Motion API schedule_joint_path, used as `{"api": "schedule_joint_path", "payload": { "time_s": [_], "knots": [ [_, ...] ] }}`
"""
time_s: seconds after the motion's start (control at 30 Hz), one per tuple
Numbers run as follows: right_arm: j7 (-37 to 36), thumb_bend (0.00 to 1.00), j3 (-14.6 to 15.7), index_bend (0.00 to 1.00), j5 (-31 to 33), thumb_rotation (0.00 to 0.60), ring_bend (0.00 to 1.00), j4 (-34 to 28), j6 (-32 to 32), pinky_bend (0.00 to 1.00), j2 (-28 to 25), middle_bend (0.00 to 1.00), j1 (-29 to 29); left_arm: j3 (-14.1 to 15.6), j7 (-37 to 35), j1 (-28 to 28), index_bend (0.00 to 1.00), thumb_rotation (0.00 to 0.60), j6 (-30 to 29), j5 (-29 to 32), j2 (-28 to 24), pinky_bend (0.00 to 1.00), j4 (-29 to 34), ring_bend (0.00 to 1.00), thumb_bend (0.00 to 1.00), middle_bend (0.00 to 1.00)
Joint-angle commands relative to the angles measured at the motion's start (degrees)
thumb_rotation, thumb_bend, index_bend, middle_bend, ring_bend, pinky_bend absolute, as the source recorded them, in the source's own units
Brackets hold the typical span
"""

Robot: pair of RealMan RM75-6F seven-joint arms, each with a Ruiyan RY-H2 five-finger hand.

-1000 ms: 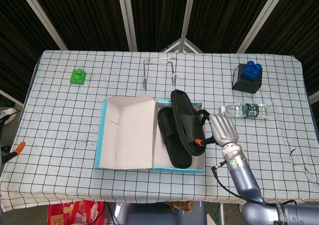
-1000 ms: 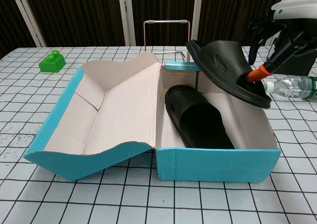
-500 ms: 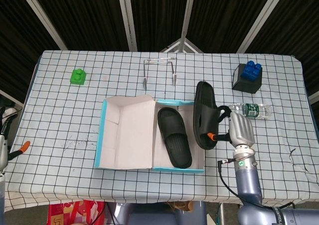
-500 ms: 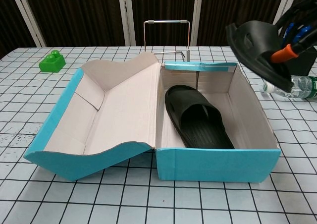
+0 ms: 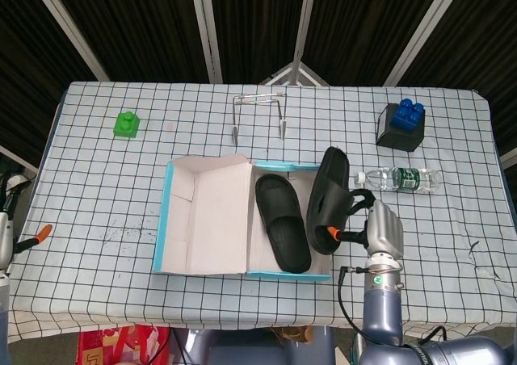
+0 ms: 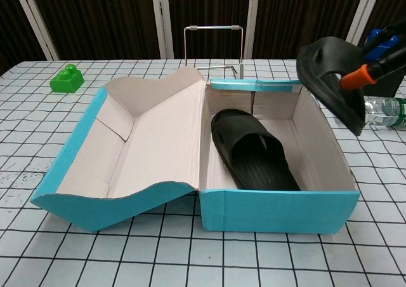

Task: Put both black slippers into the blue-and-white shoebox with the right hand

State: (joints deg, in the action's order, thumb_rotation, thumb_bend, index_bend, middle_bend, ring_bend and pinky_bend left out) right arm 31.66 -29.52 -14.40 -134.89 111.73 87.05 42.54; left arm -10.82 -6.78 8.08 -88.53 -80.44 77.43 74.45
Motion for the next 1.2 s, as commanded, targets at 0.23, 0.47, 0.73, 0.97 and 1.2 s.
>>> {"api": "schedule_joint_path", "payload": {
  "time_s": [0.23,0.47,0.73,0.97,1.2],
  "knots": [
    [1.41,0.56,1.90,0.82,-3.87,0.600,1.00,-0.10,3.29,1.00,4.23,0.48,-0.31,-0.78,-0.54,-0.63,0.19,0.600,-2.37,-0.06,-0.18,0.12,-0.28,0.00,0.23,0.00],
    [0.34,0.56,4.27,0.82,-6.79,0.600,1.00,-0.10,1.75,1.00,4.25,0.48,-3.06,-0.38,0.26,-0.51,0.19,0.600,-2.43,-0.52,0.01,0.12,-0.10,0.00,0.23,0.00],
    [-1.06,0.56,7.79,0.82,-11.29,0.600,1.00,-0.10,-3.21,1.00,3.93,0.48,-5.62,-0.13,1.17,-0.34,0.19,0.600,-2.33,-0.63,0.31,0.12,-0.11,0.00,0.23,0.00],
    [-2.02,0.56,10.56,0.82,-15.52,0.600,1.00,-0.10,-7.07,1.00,3.30,0.48,-7.26,-0.15,1.22,-0.24,0.19,0.600,-1.96,-0.31,0.36,0.12,-0.30,0.00,0.23,0.00],
    [-4.26,0.57,13.27,0.82,-19.37,0.600,1.00,-0.10,-12.00,1.00,1.31,0.48,-9.57,-0.09,1.60,-0.19,0.19,0.600,-1.95,-0.25,0.46,0.12,-0.33,0.00,0.23,0.00]
  ]
}}
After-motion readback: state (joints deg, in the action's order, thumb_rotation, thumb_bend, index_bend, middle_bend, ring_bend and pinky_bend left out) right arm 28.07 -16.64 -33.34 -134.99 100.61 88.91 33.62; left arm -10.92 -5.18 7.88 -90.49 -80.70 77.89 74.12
